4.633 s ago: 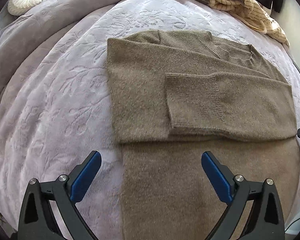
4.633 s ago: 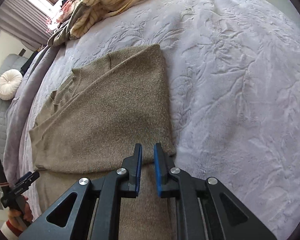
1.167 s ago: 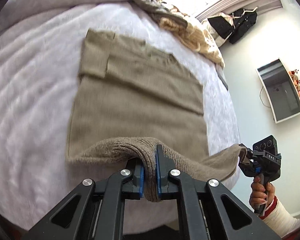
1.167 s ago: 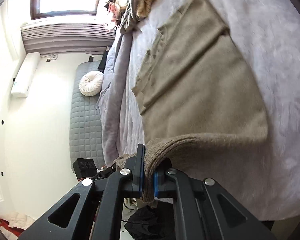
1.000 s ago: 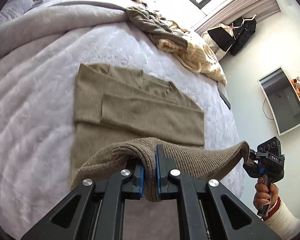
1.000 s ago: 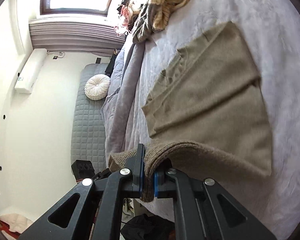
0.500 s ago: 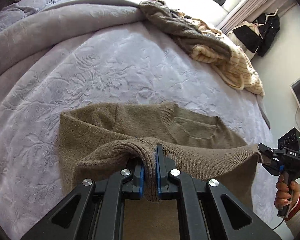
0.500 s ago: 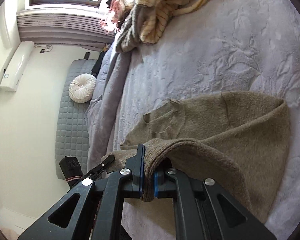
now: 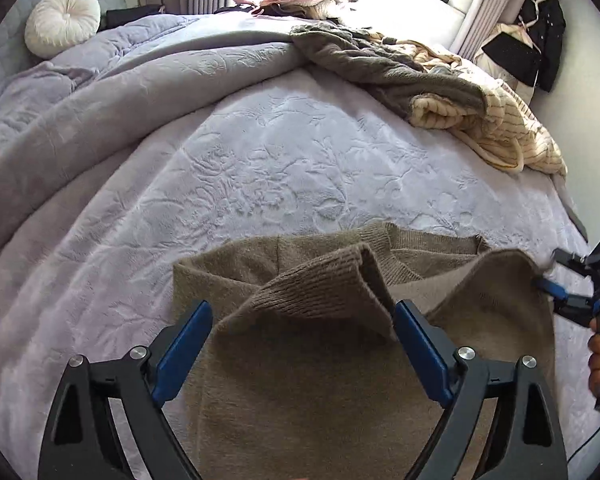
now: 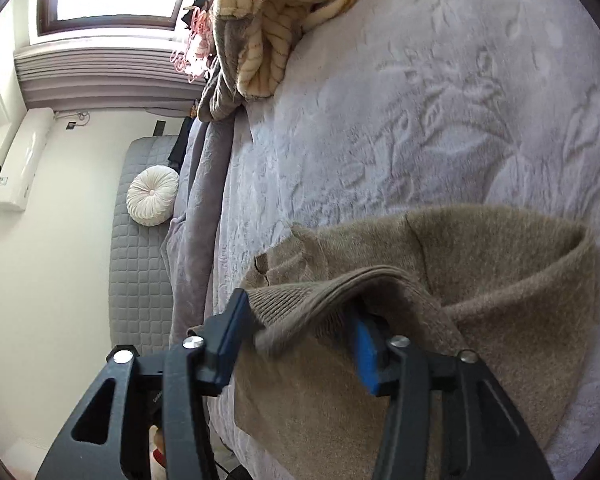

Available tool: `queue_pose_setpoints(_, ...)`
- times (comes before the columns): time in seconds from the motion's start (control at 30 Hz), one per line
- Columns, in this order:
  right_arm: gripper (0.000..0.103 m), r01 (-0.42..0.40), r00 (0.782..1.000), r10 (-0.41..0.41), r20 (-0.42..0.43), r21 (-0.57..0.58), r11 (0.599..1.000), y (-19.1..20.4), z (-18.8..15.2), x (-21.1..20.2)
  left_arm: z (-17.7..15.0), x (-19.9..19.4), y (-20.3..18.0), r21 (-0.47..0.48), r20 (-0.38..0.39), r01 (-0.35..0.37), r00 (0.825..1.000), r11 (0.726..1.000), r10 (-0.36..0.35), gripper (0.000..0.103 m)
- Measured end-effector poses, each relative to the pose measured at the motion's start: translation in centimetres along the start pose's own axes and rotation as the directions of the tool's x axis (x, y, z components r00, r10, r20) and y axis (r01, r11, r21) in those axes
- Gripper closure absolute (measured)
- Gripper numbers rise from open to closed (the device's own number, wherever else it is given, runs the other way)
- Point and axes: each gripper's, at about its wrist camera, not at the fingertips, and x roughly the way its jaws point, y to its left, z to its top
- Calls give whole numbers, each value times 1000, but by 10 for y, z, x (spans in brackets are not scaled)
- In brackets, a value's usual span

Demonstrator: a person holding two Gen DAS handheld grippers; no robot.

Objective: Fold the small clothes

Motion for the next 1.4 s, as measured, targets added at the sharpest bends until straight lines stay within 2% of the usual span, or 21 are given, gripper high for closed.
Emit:
queue_pose_setpoints(0.07, 46, 14, 999, -14, 51, 0, 1000, 5, 8, -9, 3, 1, 1, 15, -15, -14, 1000, 1000, 14, 10)
queue_pose_setpoints(0.17, 46, 8, 995, -9, 96, 6, 1000, 10, 11, -19, -2, 4, 5, -23, -42, 51, 998, 998, -52, 10)
queue_pose_setpoints(0.23, 49, 0, 997, 2, 76, -24, 1000, 15, 6, -21, -8, 13, 4, -57, -81, 134, 987, 989, -138, 10)
queue_pose_setpoints(0.3, 51, -7, 1000, 8, 26, -62, 998, 20, 0, -13, -13, 25, -3, -66, -115, 167, 978, 984, -174, 10)
queue_pose_setpoints(0.4, 51, 49, 998, -55, -44, -116, 992, 19, -5, 10, -11, 49, -16, -52, -137, 145, 979, 988, -151, 10)
queue_pose_setpoints(0.47, 51, 98, 993, -105, -59, -110, 989, 10, -5, 21, -4, 64, -18, -63, -126, 96, 987, 993, -103, 10)
queue_pose_setpoints(0.6, 52, 172, 985, -171, 15, -78, 982, -9, 0, 16, 9, 76, -7, -109, -91, 9, 996, 994, -19, 10)
queue_pose_setpoints(0.73, 51, 184, 981, -179, 70, -63, 981, -13, 3, -5, 12, 64, -4, -82, -84, -18, 996, 997, 11, 10)
queue_pose_setpoints(0.8, 51, 236, 969, -228, 96, -89, 968, -9, 2, -15, 8, 54, -1, -44, -91, -47, 995, 998, 43, 10)
queue_pose_setpoints(0.9, 51, 253, 964, -243, 110, -86, 964, -12, -5, -30, -7, 40, 12, -40, -129, -40, 991, 998, 35, 10)
queue_pose_setpoints(1.1, 51, 268, 960, -262, 102, -59, 962, -17, -41, -55, -57, 8, 33, -59, -208, -9, 978, 998, -4, 10)
queue_pose_setpoints(1.27, 50, 298, 953, -292, 83, -73, 952, -16, -88, -74, -97, -14, 41, -52, -252, 53, 966, 997, -64, 10)
queue_pose_setpoints(1.4, 50, 348, 937, -344, 61, -107, 931, -14, -133, -87, -117, -18, 44, -43, -287, 113, 950, 993, -121, 11)
